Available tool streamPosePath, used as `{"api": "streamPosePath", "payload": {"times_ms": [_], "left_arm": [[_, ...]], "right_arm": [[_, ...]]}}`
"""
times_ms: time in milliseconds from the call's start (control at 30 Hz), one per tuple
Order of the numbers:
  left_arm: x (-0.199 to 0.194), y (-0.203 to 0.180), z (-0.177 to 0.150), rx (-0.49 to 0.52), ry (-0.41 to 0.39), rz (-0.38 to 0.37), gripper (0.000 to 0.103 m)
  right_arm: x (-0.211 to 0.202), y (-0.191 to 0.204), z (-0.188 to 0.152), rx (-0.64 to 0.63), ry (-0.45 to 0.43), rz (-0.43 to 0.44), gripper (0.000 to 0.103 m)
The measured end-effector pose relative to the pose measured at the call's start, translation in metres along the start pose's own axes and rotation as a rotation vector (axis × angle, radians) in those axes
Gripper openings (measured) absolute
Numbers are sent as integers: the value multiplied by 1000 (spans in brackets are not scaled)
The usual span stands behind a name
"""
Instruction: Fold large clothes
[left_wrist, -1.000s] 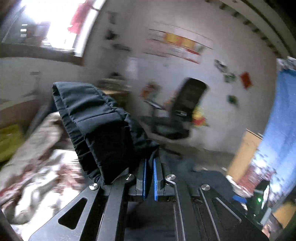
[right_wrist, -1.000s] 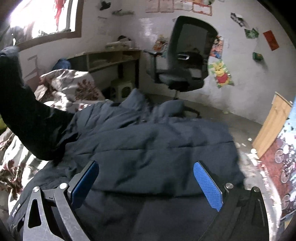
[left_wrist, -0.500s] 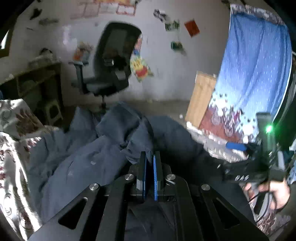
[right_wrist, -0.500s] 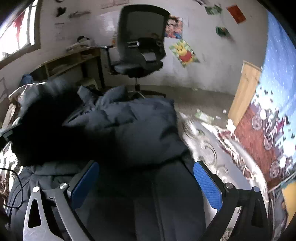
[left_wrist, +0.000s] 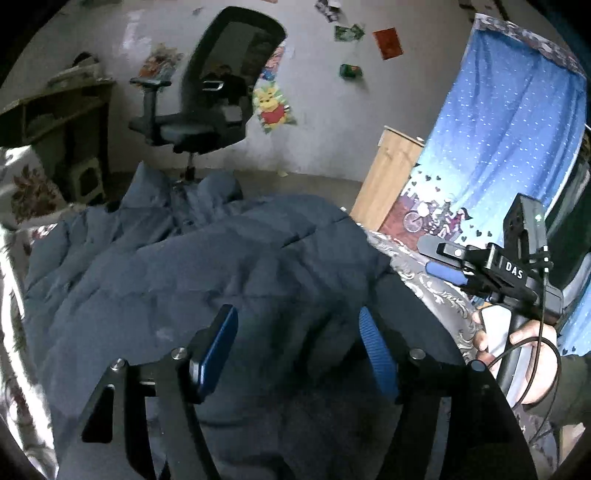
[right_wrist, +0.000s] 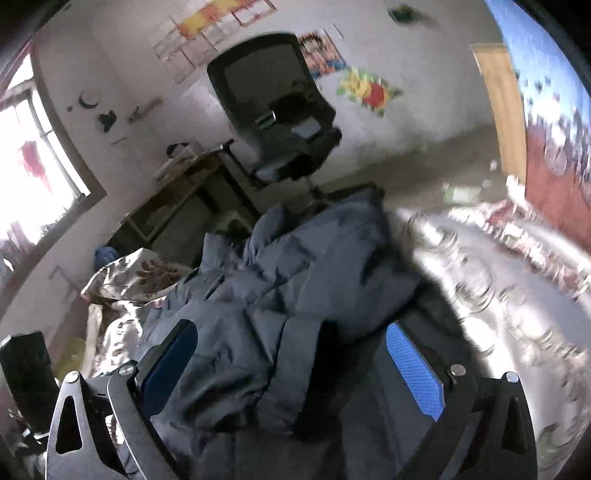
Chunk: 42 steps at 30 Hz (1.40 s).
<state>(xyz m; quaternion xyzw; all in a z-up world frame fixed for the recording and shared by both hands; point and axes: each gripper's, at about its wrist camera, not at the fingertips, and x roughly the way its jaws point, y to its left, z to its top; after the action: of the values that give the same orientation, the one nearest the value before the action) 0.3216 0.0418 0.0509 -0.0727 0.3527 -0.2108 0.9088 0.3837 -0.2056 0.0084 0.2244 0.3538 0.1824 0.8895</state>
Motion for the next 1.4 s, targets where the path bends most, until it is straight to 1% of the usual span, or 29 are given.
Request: {"api": "streamPosePath", "payload": {"times_ms": [67, 100, 167, 200, 267, 300, 333, 367, 400, 467, 500, 533, 567, 633, 700, 767, 833, 933, 1000, 1067, 1100, 1133, 1167, 1200, 1233, 1300, 1333, 1367, 1400], "left_arm": [[-8, 9, -1, -26, 1, 40, 62], [-12, 15, -1, -38, 2, 77, 62], [-16, 29, -4, -58, 14, 171, 62], [-17, 36, -4, -64, 22, 204, 62], [-18, 51, -8, -91, 39, 276, 63], [-18, 62, -9, -120, 56, 316, 63], [-20, 73, -9, -157, 72, 355, 63], [-22, 80, -10, -181, 75, 374, 63], [-29, 91, -9, -230, 69, 392, 63], [-46, 110, -7, -305, 43, 394, 63], [-54, 116, -5, -320, 33, 409, 63], [-62, 121, -4, -325, 20, 430, 63], [-68, 122, -4, -322, 11, 441, 63], [-77, 128, -1, -303, 5, 461, 63], [-78, 129, -5, -299, 13, 460, 64], [-72, 129, -10, -290, 36, 448, 64], [-64, 127, -16, -280, 56, 443, 64], [-41, 126, -22, -256, 97, 428, 64], [-22, 124, -24, -223, 146, 430, 64], [-10, 121, -23, -195, 168, 436, 64], [-6, 118, -21, -179, 170, 429, 64], [-5, 117, -20, -171, 167, 425, 64], [-3, 115, -18, -161, 161, 419, 64], [-1, 112, -16, -147, 157, 412, 64], [2, 111, -15, -138, 158, 407, 64], [14, 106, -15, -108, 189, 399, 64], [20, 106, -17, -100, 208, 402, 64], [25, 107, -20, -95, 223, 405, 64], [28, 107, -21, -90, 234, 405, 64]], "right_arm": [[8, -1, -4, 26, 36, -26, 103], [14, -3, -9, 34, 68, -54, 103], [24, -6, -17, 37, 116, -80, 103], [29, -7, -23, 40, 143, -85, 103], [37, -8, -33, 46, 182, -83, 100], [40, -5, -38, 40, 198, -80, 92], [42, -2, -42, 28, 205, -88, 78], [44, 2, -45, 9, 212, -98, 70], [47, 7, -47, -19, 224, -109, 58], [49, 13, -48, -46, 235, -108, 43], [49, 18, -47, -60, 236, -102, 24], [50, 22, -45, -82, 235, -124, 12], [49, 25, -44, -105, 228, -145, 8], [43, 31, -39, -141, 204, -149, 4], [28, 40, -31, -189, 151, -159, 4], [16, 45, -23, -225, 94, -187, 3], [9, 47, -11, -224, 42, -226, 3], [13, 40, -1, -212, 31, -277, 3], [26, 42, -4, -299, 48, -363, 3], [29, 49, -9, -381, 39, -435, 4], [28, 55, -10, -407, 39, -428, 10], [27, 61, -12, -430, 34, -405, 23], [28, 68, -14, -452, 25, -387, 31], [30, 76, -17, -478, 21, -359, 49], [34, 79, -19, -490, 33, -341, 56], [57, 88, -28, -508, 103, -294, 56], [65, 91, -32, -502, 128, -285, 56], [78, 90, -36, -479, 173, -271, 56], [87, 89, -40, -460, 202, -275, 56]]}}
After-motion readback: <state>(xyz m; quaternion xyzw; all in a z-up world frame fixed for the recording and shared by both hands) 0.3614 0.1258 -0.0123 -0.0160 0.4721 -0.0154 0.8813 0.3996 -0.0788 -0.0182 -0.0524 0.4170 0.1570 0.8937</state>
